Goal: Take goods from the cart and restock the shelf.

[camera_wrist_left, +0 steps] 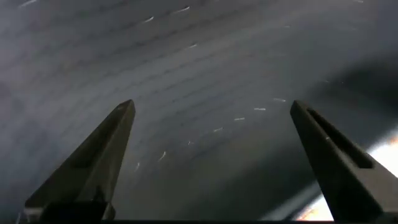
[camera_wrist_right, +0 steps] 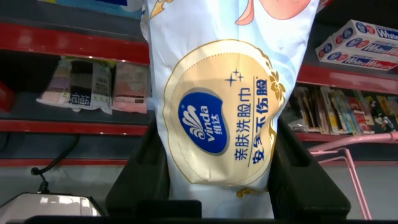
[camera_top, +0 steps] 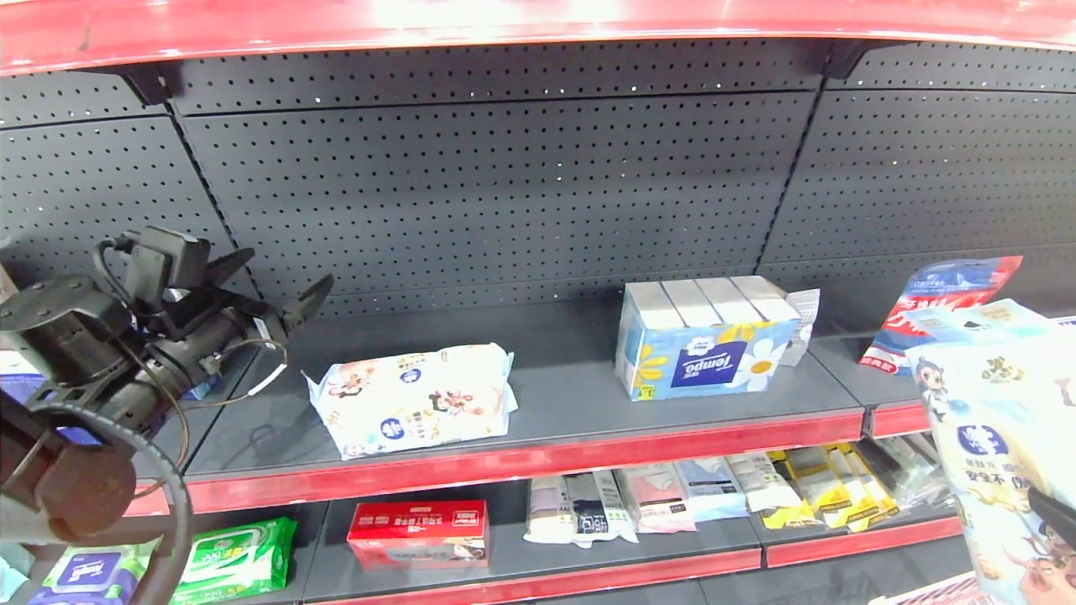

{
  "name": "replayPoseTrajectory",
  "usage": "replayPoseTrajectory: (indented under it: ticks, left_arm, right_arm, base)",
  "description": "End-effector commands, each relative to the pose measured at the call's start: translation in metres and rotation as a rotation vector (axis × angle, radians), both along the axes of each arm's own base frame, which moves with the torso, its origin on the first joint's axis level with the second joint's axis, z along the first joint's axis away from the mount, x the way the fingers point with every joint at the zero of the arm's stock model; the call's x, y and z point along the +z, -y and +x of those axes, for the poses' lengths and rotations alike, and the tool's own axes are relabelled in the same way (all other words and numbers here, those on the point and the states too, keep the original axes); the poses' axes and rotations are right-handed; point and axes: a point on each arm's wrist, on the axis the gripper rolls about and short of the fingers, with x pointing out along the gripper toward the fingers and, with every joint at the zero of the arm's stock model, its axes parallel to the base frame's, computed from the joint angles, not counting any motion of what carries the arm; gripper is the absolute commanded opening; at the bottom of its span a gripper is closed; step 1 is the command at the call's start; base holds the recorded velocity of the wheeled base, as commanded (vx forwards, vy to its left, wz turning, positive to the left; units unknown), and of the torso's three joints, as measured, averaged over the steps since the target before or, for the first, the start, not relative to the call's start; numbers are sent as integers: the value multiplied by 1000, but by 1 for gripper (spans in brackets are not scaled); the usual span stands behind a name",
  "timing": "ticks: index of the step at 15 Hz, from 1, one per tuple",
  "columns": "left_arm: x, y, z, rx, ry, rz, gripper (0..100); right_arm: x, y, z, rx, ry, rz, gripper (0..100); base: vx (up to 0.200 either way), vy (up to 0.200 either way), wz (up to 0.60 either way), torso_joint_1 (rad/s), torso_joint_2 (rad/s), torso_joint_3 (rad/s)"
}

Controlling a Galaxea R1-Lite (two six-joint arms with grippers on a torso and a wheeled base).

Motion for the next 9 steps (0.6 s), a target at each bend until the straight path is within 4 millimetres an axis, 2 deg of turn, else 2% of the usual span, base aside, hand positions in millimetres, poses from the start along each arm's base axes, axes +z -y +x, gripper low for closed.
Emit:
replayPoseTrajectory:
  ticks: [1, 3, 4, 5, 6, 8, 9]
  left_arm:
    - [5, 15, -38, 20, -32, -58, 100]
    - [6, 17, -65, 23, -61, -59, 100]
    - [16, 19, -87, 15, -74, -58, 100]
    - [21, 19, -95, 15, -78, -58, 100]
    - [34, 17, -119, 15, -116, -54, 100]
    - [45, 16, -155, 1, -188, -45, 100]
    - [45, 16, -155, 1, -188, -45, 100]
  right_arm:
    - [0, 0, -1, 0, 5, 13, 0]
    - [2, -1, -3, 29, 21, 33, 0]
    - [2, -1, -4, 32, 32, 44, 0]
    - [1, -1, -5, 30, 31, 50, 0]
    - [1, -1, -8, 32, 42, 56, 0]
    - [1, -2, -10, 55, 50, 62, 0]
    - [1, -2, -10, 55, 50, 62, 0]
  base:
    - [0, 0, 0, 0, 0, 0]
    - [0, 0, 0, 0, 0, 0]
    - [0, 0, 0, 0, 0, 0]
    - [0, 0, 0, 0, 0, 0]
    - [0, 0, 0, 0, 0, 0]
    - [0, 0, 0, 0, 0, 0]
    - [0, 0, 0, 0, 0, 0]
